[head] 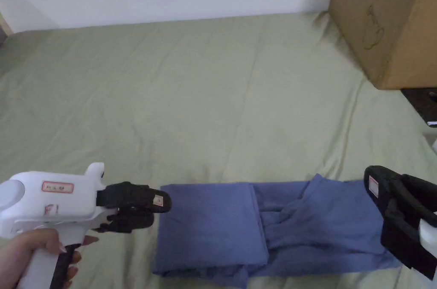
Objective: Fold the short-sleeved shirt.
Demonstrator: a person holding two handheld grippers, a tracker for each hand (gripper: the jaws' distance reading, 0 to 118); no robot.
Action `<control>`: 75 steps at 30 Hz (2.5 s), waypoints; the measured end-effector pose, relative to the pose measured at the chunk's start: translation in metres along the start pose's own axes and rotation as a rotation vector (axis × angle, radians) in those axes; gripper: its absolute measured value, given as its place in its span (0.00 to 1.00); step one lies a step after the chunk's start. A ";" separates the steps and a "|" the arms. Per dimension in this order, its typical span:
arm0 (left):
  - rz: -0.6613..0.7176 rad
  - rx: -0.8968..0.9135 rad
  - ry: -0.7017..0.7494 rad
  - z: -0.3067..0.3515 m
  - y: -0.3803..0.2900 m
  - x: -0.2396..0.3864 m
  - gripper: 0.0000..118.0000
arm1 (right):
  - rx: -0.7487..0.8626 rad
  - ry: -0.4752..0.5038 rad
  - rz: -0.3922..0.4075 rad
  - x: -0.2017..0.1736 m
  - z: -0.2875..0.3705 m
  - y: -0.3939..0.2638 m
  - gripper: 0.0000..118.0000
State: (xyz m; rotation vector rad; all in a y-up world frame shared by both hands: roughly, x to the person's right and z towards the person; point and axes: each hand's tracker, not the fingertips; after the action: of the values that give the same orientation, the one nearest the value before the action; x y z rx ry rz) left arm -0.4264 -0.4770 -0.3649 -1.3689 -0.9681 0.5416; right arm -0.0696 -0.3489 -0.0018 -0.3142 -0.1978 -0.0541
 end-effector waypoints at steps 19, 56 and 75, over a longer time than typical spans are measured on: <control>0.095 -0.066 -0.236 -0.117 -0.003 -0.026 0.76 | -0.068 0.068 0.013 -0.021 -0.025 0.002 0.00; -0.275 0.006 0.504 -0.101 -0.001 0.147 0.91 | -0.030 0.013 -0.132 0.050 0.010 -0.014 0.00; -0.408 -0.164 0.260 -0.225 -0.064 0.151 0.01 | -0.073 0.032 -0.144 0.043 0.004 -0.019 0.00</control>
State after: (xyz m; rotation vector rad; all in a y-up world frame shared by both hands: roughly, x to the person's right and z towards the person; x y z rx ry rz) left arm -0.1743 -0.4924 -0.2468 -1.2993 -1.0557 -0.0233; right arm -0.0300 -0.3667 0.0159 -0.3711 -0.1873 -0.2091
